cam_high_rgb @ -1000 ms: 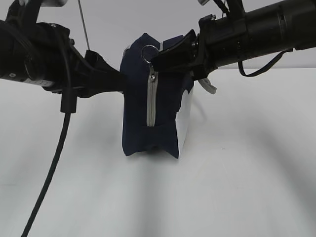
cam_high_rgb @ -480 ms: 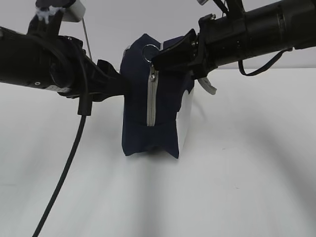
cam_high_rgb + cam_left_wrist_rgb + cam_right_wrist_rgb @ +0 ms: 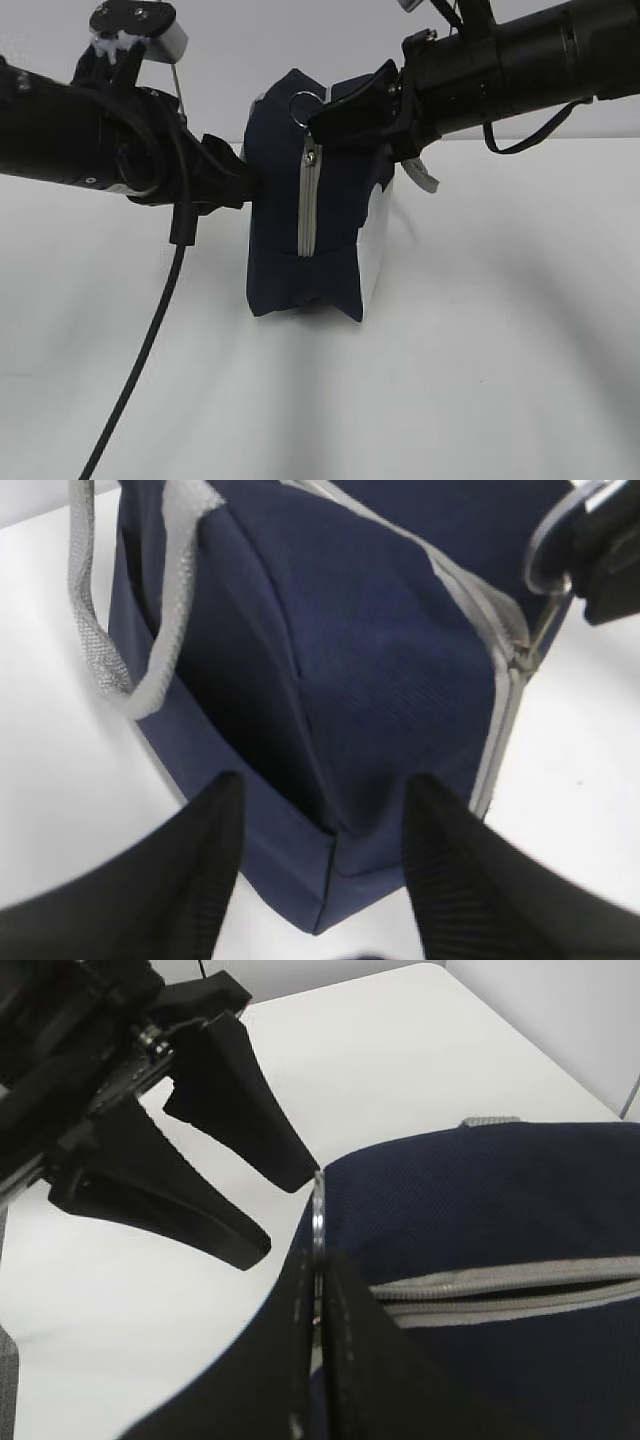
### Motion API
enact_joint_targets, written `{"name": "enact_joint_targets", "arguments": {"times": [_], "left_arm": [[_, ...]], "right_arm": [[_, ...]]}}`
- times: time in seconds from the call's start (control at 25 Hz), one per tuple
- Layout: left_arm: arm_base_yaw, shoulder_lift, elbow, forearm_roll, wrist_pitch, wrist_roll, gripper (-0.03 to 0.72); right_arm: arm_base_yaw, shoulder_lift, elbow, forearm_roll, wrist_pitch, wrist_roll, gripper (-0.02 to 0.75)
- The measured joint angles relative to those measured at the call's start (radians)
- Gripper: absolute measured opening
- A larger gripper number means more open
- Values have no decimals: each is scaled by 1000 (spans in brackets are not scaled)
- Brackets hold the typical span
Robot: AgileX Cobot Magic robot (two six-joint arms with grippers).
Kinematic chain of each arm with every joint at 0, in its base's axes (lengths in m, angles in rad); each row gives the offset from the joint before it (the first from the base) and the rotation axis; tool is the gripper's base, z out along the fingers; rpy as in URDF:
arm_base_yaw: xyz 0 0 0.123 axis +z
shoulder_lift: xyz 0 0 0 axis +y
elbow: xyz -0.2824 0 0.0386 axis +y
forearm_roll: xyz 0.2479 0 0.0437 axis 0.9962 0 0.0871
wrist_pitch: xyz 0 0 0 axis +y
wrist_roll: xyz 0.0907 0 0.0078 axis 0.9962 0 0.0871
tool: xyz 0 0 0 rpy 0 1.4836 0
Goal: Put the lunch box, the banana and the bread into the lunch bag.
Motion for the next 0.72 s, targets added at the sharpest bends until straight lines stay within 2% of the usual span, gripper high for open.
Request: {"name": "enact_joint_targets", "arguments": {"times": [0.2,0.52,0.6,0.72], "left_arm": [[0,15,0,-10,36,15,370],[2,18,0,-166,159,156,367],[19,18,0,-204,168,186,366],[84,18,0,-309,197,276,365]], "right_arm": [[0,0,0,-5,0,0,0],[0,0,0,-6,0,2,0],[-6,0,0,-7,0,4,0],[-2,0,0,-9,0,4,0]]}}
